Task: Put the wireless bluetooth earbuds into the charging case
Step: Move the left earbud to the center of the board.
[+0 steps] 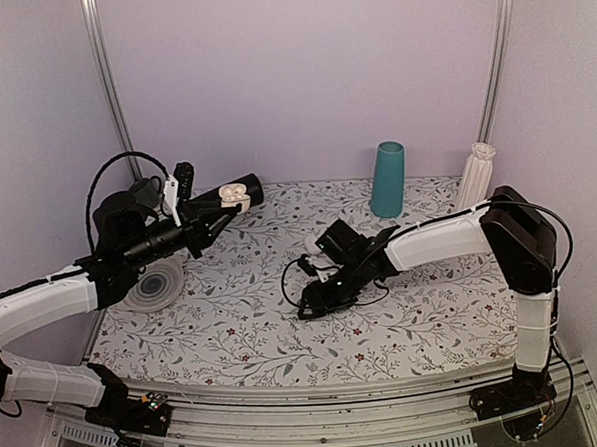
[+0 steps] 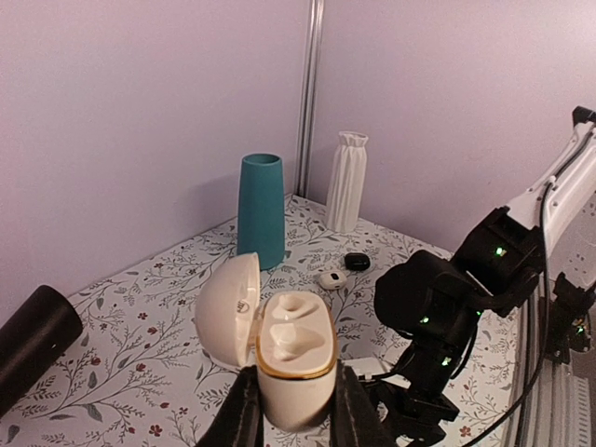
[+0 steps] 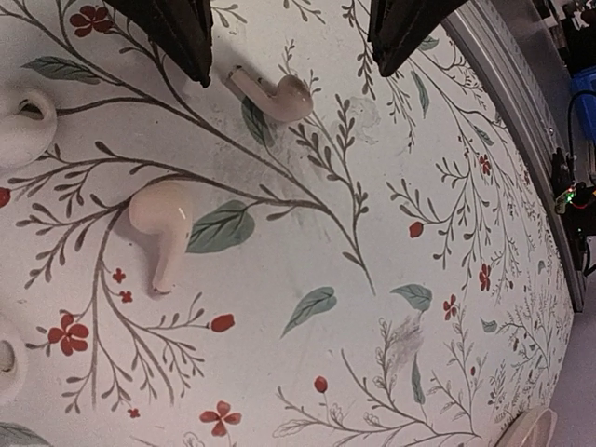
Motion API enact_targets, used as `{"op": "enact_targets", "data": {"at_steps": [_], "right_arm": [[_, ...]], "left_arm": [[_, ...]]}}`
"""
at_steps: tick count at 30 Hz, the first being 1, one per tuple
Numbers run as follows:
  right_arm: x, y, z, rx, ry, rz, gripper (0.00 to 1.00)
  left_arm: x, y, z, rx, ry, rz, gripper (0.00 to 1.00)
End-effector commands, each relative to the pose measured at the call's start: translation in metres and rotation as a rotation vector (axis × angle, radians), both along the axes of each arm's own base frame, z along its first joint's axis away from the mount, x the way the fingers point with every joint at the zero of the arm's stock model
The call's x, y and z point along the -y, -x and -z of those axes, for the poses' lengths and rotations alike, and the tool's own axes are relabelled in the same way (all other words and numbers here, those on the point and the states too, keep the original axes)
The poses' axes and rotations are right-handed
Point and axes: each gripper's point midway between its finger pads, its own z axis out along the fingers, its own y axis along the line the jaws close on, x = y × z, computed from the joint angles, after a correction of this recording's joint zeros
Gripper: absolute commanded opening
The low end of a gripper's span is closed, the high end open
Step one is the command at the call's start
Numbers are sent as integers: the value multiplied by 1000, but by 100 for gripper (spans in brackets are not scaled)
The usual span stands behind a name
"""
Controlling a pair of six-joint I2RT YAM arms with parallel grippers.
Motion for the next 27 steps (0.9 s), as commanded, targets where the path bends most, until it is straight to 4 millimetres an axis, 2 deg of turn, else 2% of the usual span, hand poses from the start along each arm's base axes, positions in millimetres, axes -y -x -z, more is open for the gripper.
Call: {"op": "enact_targets", "data": {"at_steps": [1, 12, 16, 24, 27], "right_arm": [[-7, 5, 5, 4, -18, -37, 58], [-16, 32, 21, -45, -5, -105, 58], [-21, 38, 19, -58, -16, -117, 58], [-44, 57, 8, -93, -60, -156, 58], [-51, 54, 13, -93, -63, -151, 59]], "left_arm": [[-4, -2, -18, 46, 15, -9, 0], [-3, -2, -15, 38, 16, 0, 0], [-3, -1, -15, 40, 12, 0, 0], [-3, 1, -16, 47, 12, 5, 0], [-4, 2, -16, 50, 10, 3, 0]]}}
